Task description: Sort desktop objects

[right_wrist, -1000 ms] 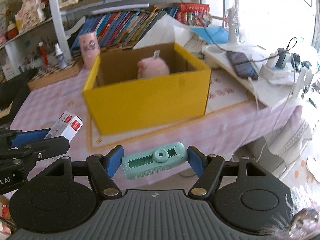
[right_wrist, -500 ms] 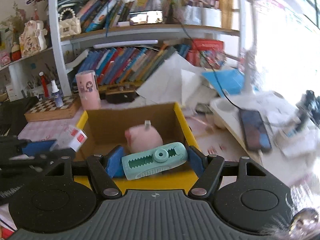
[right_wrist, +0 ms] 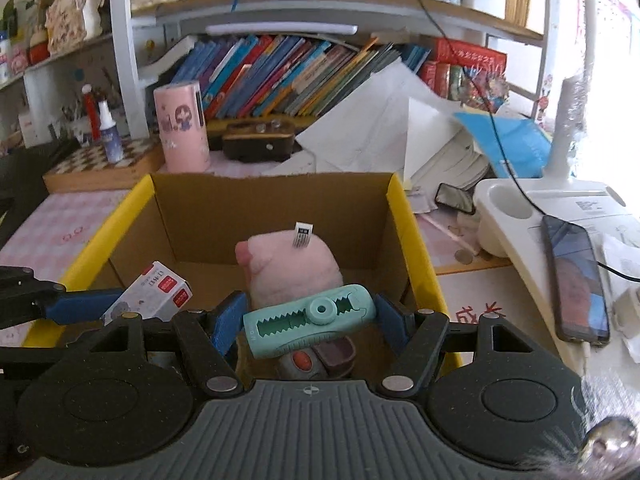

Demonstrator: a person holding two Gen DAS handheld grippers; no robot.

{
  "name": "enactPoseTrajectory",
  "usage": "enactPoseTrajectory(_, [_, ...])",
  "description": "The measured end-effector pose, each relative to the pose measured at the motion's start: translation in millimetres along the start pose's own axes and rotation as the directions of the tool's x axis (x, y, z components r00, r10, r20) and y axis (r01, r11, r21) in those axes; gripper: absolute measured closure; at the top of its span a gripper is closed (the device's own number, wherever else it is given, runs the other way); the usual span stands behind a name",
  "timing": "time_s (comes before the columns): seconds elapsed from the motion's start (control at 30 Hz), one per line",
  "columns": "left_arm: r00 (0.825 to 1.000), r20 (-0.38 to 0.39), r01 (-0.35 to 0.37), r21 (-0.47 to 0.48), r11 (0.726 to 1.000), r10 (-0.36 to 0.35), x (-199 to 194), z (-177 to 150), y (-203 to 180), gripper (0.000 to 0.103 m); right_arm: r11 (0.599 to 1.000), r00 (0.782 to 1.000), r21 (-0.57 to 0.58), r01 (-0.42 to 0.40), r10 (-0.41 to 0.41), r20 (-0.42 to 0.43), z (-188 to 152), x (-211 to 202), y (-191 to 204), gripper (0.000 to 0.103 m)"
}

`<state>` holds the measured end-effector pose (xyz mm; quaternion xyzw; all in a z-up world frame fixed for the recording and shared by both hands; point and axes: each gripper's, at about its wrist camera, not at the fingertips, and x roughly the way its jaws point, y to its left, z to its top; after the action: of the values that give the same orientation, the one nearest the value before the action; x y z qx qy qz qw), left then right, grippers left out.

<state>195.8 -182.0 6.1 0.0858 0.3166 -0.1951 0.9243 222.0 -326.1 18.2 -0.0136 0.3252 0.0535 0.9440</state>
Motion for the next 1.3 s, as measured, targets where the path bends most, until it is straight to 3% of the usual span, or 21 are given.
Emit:
enactPoseTrajectory(0.13, [0.999, 0.032, -0.014, 0.001, 1.000, 0.014, -6.4, 1.0, -0.5, 0.051, 1.000, 1.000, -0.001, 0.000, 0.000, 0.007, -0.7, 4.0, -3.1, 0.023])
enactPoseTrajectory(0.3, [0.988, 0.128, -0.079, -0.062, 0.995, 0.086, -42.7, 1.1, 6.0, 0.031, 0.999, 0.998, 0.048, -0.019, 0.016, 0.063, -2.9, -17.7, -10.3, 0.021])
enactPoseTrajectory(0.6, [0.945, 0.227, -0.192, -0.194, 0.962, 0.235, -127.2, -23.3, 38.1, 0.024, 0.994, 0.981, 0.107, -0.019, -0.002, 0.193, -17.8, -81.9, 8.2, 0.018])
enactPoseTrajectory(0.77, [0.930, 0.177, -0.269, -0.268, 0.925, 0.322, -164.6, -55.3, 51.7, 0.020, 0.995, 0.974, 0.102, -0.007, -0.016, 0.227, -38.5, -117.2, 37.7, 0.016])
enactPoseTrajectory(1.03, [0.920, 0.055, -0.354, -0.313, 0.881, 0.389, -202.9, -114.6, 52.8, 0.018, 0.998, 0.977, 0.070, 0.006, -0.020, 0.211, -91.3, -166.6, 83.0, 0.013])
enactPoseTrajectory(1.3, [0.929, 0.011, -0.348, -0.316, 0.883, 0.370, -224.6, -145.5, 43.3, 0.018, 0.999, 0.987, 0.042, 0.028, -0.034, 0.154, -137.7, -198.8, 110.3, 0.001])
